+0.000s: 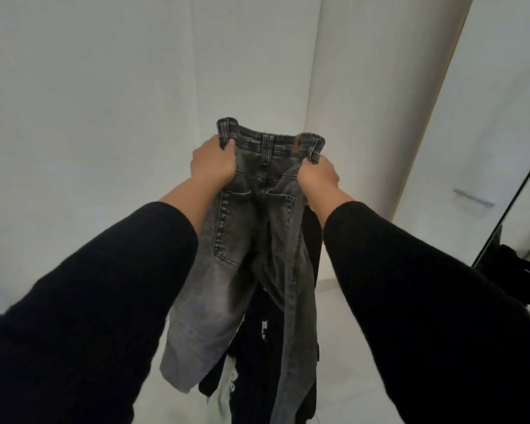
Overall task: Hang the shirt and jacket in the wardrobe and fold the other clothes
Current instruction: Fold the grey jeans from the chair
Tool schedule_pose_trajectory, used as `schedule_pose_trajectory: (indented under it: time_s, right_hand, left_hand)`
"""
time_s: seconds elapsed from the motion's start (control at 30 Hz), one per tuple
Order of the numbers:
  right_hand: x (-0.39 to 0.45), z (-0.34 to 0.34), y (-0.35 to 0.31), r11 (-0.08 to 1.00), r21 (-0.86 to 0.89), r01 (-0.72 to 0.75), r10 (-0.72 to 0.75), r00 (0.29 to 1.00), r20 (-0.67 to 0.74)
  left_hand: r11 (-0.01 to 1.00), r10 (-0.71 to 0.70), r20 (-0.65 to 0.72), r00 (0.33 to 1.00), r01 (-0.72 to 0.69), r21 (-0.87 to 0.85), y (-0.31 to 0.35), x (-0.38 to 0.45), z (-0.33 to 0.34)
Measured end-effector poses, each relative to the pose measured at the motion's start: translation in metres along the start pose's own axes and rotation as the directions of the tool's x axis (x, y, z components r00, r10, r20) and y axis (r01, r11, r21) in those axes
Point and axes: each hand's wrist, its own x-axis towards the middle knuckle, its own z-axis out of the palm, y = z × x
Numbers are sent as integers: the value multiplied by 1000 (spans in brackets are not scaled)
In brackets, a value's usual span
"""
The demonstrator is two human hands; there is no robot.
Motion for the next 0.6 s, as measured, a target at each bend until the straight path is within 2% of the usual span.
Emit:
schedule_pose_trajectory:
  time_s: [0.13, 0.23, 0.3, 0.37, 0.4, 0.47, 0.6]
  right_hand:
    - [-12, 0, -36, 984, 166, 59, -80, 989, 123]
    - [-20, -10, -49, 950, 303, 70, -123, 980, 160]
    - [-17, -18, -53, 891, 453, 19, -139, 963, 233]
    - [-16, -25, -58, 837, 546, -46, -159, 933, 322]
    - [-16, -28, -59, 834, 549, -63, -167, 918, 359]
    - [-15, -30, -61, 865, 499, -54, -169, 905, 391]
    - [-12, -31, -56, 880, 475, 12, -164, 946, 280]
  left_hand:
    - [981, 124, 36, 992, -118, -151, 48, -23, -1]
    - [951, 197, 79, 977, -170, -259, 64, -29, -7]
    - [899, 223, 153, 963, -143, -414, 66, -28, -8]
    - [805, 227, 228, 947, -51, -591, 69, -29, -8]
    - [764, 224, 245, 943, -15, -645, 70, -30, -6]
    - [750, 258, 247, 934, -32, -661, 73, -33, -6]
    - [777, 350, 280, 894, -110, -619, 69, -37, -9]
